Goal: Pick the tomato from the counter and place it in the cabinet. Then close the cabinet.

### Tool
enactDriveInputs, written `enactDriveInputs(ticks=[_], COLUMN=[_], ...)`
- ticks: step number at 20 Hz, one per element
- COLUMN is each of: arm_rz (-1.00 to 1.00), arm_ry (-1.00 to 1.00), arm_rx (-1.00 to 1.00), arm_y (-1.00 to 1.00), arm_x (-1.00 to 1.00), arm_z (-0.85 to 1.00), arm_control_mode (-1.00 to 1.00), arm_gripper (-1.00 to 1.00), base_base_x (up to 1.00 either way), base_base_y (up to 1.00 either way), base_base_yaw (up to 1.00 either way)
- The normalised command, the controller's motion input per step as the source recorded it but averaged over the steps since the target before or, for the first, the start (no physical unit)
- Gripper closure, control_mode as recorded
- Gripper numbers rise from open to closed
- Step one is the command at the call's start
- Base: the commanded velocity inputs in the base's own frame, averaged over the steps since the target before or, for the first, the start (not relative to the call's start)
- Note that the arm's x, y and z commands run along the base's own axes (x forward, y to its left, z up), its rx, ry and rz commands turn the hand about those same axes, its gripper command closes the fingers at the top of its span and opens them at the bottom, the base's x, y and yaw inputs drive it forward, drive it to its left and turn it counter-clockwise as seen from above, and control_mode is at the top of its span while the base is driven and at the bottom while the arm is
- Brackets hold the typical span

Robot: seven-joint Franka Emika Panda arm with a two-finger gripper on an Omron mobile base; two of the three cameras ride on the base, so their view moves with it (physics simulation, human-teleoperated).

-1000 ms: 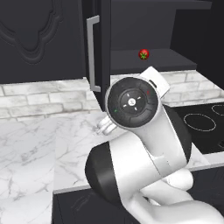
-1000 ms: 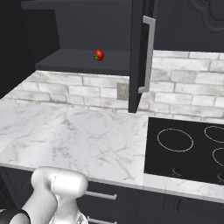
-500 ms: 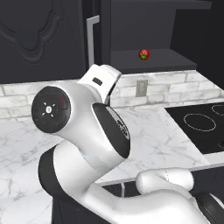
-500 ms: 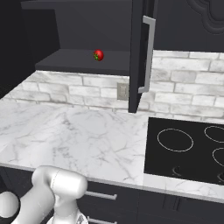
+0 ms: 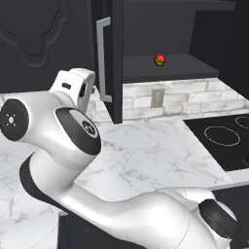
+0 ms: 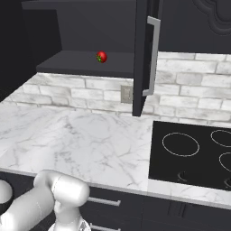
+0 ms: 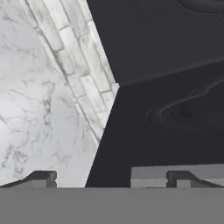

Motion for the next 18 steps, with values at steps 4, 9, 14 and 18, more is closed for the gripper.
enactDriveInputs(ticks=[4, 9, 14, 18], arm_rz=[0.07, 0.09, 0.09, 0.10], arm_ry=[0.06, 0.07, 0.08, 0.07], arm_rx=[-0.17, -0.11, -0.05, -0.05], arm_y=[0.19, -0.02, -0.17, -0.24], arm_x=[0.55, 0.42, 0.26, 0.28], arm_z=[-0.12, -0.12, -0.06, -0.07], arm_control_mode=[-1.00, -1.00, -1.00, -1.00], arm_gripper=[-1.00, -1.00, -1.00, -1.00], base_base_x=[0.00, 0.00, 0.00, 0.00], base_base_y=[0.00, 0.00, 0.00, 0.00], base_base_yaw=[0.00, 0.00, 0.00, 0.00])
